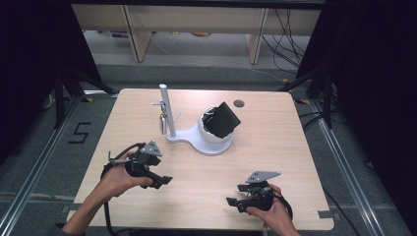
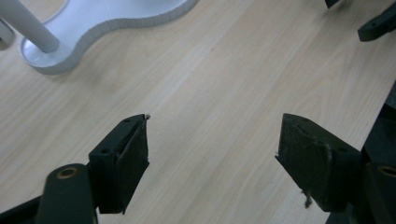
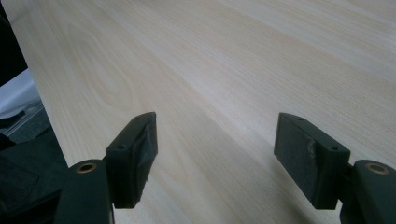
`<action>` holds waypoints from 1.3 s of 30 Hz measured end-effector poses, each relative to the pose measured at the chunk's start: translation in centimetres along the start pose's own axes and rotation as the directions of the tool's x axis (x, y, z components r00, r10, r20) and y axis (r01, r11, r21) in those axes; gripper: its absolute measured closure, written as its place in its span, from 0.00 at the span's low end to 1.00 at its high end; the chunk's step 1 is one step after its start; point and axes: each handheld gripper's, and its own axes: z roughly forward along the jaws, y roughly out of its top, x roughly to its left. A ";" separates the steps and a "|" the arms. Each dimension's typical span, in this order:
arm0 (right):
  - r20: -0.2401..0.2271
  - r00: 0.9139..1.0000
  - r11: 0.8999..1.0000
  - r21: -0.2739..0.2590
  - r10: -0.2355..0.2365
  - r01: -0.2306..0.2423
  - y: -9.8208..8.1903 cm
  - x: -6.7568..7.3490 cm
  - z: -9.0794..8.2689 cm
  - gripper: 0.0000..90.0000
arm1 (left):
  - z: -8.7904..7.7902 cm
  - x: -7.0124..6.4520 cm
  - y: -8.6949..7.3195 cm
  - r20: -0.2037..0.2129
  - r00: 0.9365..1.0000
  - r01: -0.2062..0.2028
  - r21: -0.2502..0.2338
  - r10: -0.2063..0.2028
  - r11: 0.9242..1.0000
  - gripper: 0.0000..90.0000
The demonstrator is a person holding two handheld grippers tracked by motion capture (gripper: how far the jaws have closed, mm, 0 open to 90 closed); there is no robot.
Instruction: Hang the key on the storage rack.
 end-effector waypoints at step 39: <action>0.021 1.000 1.000 -0.014 -0.006 0.007 0.0 1.2 0.7 0.18 | 4.2 -3.8 -10.1 -0.087 0.985 0.124 -0.246 -0.150 0.961 0.18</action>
